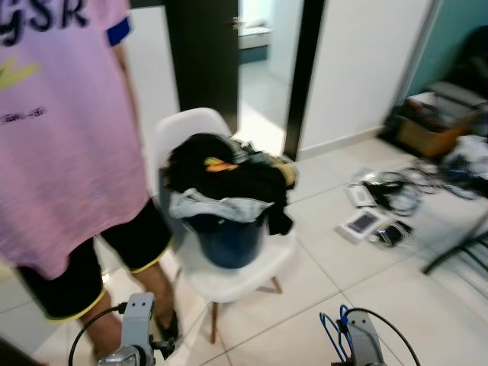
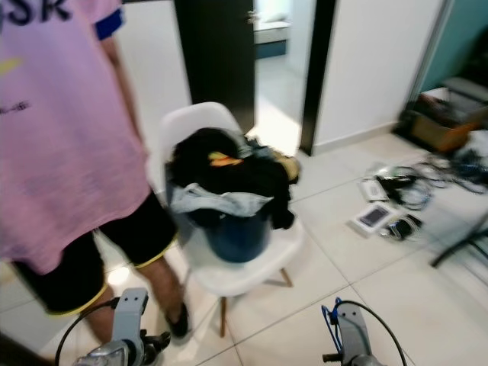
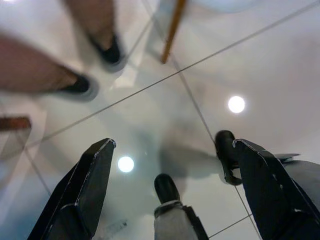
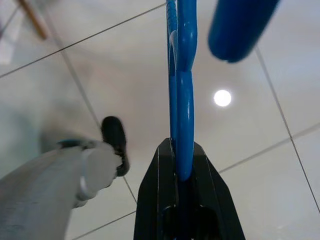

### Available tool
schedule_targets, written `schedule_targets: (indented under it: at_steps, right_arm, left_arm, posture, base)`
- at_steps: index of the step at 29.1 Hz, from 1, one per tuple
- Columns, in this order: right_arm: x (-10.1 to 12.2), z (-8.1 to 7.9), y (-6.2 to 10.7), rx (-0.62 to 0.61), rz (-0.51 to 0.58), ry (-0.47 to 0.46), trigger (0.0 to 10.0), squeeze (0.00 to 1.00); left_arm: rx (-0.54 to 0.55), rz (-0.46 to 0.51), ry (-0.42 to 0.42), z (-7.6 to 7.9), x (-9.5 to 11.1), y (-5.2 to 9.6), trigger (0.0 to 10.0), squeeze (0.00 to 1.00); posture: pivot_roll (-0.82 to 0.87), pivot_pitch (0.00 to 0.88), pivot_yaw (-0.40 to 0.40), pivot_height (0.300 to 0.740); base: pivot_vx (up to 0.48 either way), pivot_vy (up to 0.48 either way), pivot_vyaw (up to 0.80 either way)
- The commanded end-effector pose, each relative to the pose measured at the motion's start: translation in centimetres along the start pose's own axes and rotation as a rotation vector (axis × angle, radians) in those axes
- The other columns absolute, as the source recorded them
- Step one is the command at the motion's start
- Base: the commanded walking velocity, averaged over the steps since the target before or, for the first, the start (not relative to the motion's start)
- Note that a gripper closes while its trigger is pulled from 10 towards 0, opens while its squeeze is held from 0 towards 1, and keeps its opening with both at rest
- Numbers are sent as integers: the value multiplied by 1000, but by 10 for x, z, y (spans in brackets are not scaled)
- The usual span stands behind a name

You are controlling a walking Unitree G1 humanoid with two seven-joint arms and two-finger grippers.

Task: Hang hanger

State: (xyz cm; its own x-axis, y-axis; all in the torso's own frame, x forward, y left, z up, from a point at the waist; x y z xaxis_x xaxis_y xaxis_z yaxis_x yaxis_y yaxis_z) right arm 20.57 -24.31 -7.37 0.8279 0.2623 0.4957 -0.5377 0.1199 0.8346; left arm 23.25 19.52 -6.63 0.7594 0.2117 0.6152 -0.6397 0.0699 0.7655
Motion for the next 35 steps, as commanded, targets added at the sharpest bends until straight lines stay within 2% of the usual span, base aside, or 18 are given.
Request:
schedule_targets:
  at_steps: [1,6,9,13,21,35]
  right_arm:
    - [2,-7,-1,13,23,29,10000,0]
    - [-1,-14,-1,37,33,40,10000,0]
    - [-2,-16,0,43,30,44,10000,0]
    - [-7,-22,0,65,31,52,10000,0]
    - [5,-19,-1,71,56,75,10000,0]
    - [6,-15,-1,63,60,98,10000,0]
  left_arm:
    - [11,-17,-14,-3,-1,0,10000,0]
    - [33,-21,5,-9,0,2,10000,0]
    - [36,-25,8,-8,-3,1,10000,0]
    - [35,-41,6,-5,-11,2,10000,0]
    - [30,-38,15,-6,-12,2,10000,0]
    - [35,-24,12,-4,-10,1,10000,0]
  posture:
    - [-20,0,23,740]
    - [-11,0,17,740]
    - [-9,0,18,740]
    - [-14,0,28,740]
    - [-10,0,35,740]
    - [-20,0,33,740]
  base:
    - [0,0,-400]
    - [0,0,-80]
    - [0,0,0]
    - [0,-414,0]
    - [0,-462,0]
    - [0,0,0]
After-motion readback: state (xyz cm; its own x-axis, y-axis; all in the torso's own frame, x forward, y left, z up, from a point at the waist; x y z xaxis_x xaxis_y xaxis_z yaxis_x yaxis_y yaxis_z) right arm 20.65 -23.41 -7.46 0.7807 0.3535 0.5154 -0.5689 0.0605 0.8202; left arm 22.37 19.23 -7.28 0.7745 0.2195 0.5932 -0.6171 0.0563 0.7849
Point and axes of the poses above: a point about 5 cm out from each wrist's last joint towards the gripper, its own y axis pointing back from the gripper into the wrist, its own x axis along the axis of the wrist's last joint, z = x × y, the point moved 1 cm from there along -y, pointing out of the wrist towards the gripper, and after that the axes turned 9 degrees about y, right-handed, at the moved point
